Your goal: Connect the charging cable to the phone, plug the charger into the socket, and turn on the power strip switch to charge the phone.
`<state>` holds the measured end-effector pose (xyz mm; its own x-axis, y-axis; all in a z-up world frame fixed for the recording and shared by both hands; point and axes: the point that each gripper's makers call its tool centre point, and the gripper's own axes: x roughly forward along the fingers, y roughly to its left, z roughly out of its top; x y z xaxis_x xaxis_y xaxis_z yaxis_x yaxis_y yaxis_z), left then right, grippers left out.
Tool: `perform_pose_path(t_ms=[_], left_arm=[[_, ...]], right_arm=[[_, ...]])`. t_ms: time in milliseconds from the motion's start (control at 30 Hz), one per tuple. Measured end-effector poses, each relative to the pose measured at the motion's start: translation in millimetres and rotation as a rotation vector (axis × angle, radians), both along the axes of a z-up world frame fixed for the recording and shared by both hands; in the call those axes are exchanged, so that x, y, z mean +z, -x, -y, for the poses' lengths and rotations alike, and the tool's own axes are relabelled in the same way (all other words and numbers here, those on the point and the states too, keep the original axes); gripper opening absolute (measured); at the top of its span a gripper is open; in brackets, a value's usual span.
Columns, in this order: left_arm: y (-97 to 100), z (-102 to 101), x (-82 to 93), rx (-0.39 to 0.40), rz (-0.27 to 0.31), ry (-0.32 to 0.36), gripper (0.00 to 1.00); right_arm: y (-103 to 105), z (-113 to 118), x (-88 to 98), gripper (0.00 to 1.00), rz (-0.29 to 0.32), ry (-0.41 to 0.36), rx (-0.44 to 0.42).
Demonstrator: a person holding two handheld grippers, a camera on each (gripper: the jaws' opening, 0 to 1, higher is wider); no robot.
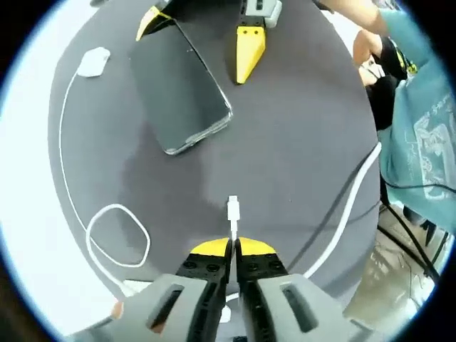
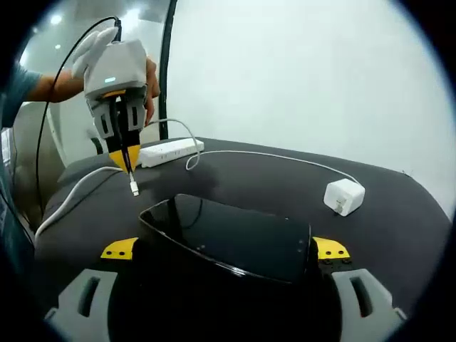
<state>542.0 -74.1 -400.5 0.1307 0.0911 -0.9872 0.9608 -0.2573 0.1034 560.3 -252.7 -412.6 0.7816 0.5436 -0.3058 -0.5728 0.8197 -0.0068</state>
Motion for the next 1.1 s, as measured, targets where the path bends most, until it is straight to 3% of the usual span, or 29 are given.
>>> perform_pose_path(t_ms=[133,200,333,367,533,700,1100], left_arm=[[2.5,9,-2.3,0.071,-0.015,0.14,0.0],[0.8,19,-1.3,0.125,-0.006,0.246,0.0],[-0.6,27,0.5,0.194,0.004,0.363,0.0],[-0.4,31,-0.2,0.228,-0.006,0.419,0.0],[1.6,39,2.2,0.357,-0.08,0.569,0.0],[-1.9,38,-7.5,0.352,-0.042,0.589,0.0],[-4.4,48,-12.8,0.377,-0.062,0.61,0.0]], right_arm=[[0,0,0.0,0.93,0.0,0.0,0.0],[0,0,0.0,0.93,-0.001,-0.001,0.0],[0,0,-0.1,0.93,-0.001,-0.001,0.0],[0,0,-0.1,0.93,-0.001,-0.001,0.0],[1,-1,-0.2,0.93,-0.001,-0.001,-0.001],[1,-1,0.0,0.93,-0.001,-0.001,0.0],[0,0,-0.1,0.93,-0.001,-0.002,0.0]])
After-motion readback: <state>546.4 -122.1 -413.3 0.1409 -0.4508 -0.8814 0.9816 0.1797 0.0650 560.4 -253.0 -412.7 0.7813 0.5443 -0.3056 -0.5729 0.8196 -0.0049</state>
